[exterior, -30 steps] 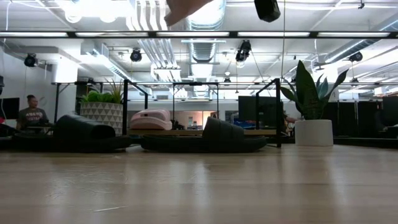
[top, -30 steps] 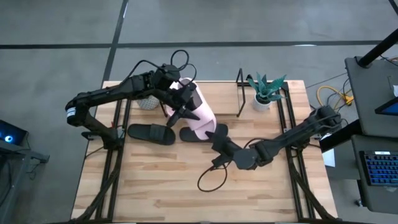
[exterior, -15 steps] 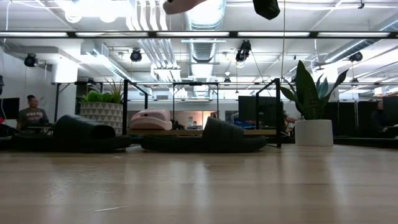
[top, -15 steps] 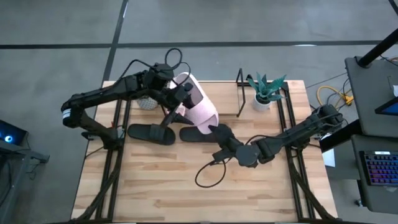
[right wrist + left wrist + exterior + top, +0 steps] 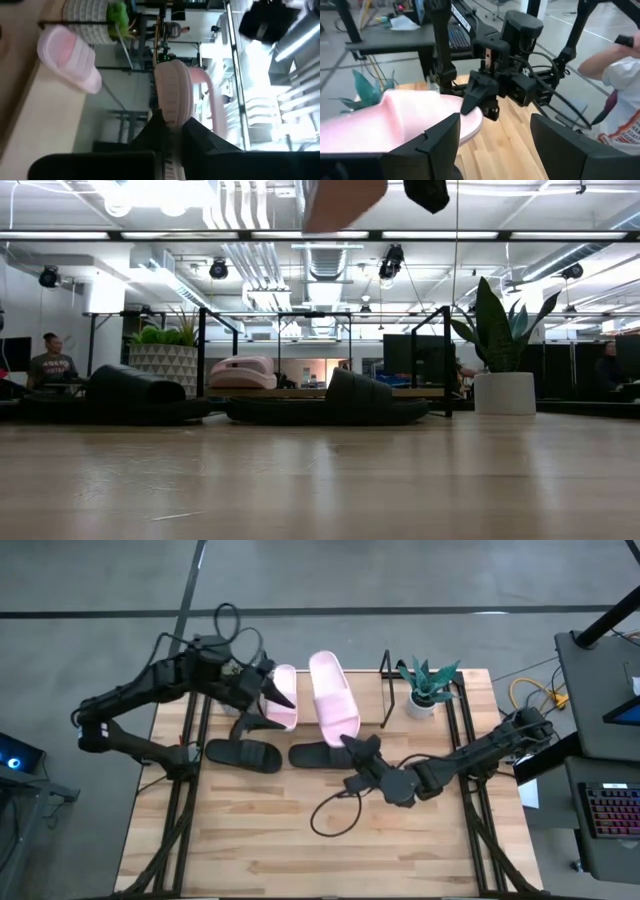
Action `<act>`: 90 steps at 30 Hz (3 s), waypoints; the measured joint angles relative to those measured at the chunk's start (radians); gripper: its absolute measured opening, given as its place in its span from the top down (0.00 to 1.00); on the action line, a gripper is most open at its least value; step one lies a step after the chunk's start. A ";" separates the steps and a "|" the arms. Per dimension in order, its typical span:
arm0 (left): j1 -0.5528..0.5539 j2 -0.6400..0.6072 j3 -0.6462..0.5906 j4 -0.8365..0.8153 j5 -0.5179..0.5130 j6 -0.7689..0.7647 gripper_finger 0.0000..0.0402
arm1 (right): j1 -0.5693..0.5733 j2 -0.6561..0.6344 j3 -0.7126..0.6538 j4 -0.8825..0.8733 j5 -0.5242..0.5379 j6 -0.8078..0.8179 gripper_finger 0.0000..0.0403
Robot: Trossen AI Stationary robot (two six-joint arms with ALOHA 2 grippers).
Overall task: Pick and place slides into the shelf
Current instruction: Put the pink slides on the shelf, then put the left black slides on the shelf
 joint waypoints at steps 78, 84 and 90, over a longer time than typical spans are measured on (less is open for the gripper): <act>-0.057 -0.196 -0.233 -0.087 -0.360 -0.075 0.44 | -0.497 0.408 0.134 -0.082 -0.587 0.739 0.83; -0.057 -0.187 -0.233 -0.087 -0.360 -0.075 0.44 | -0.498 0.408 0.242 -0.305 -0.750 0.901 0.76; -0.057 -0.177 -0.233 -0.094 -0.360 -0.075 0.44 | -0.498 0.407 0.302 -0.435 -0.812 0.954 0.68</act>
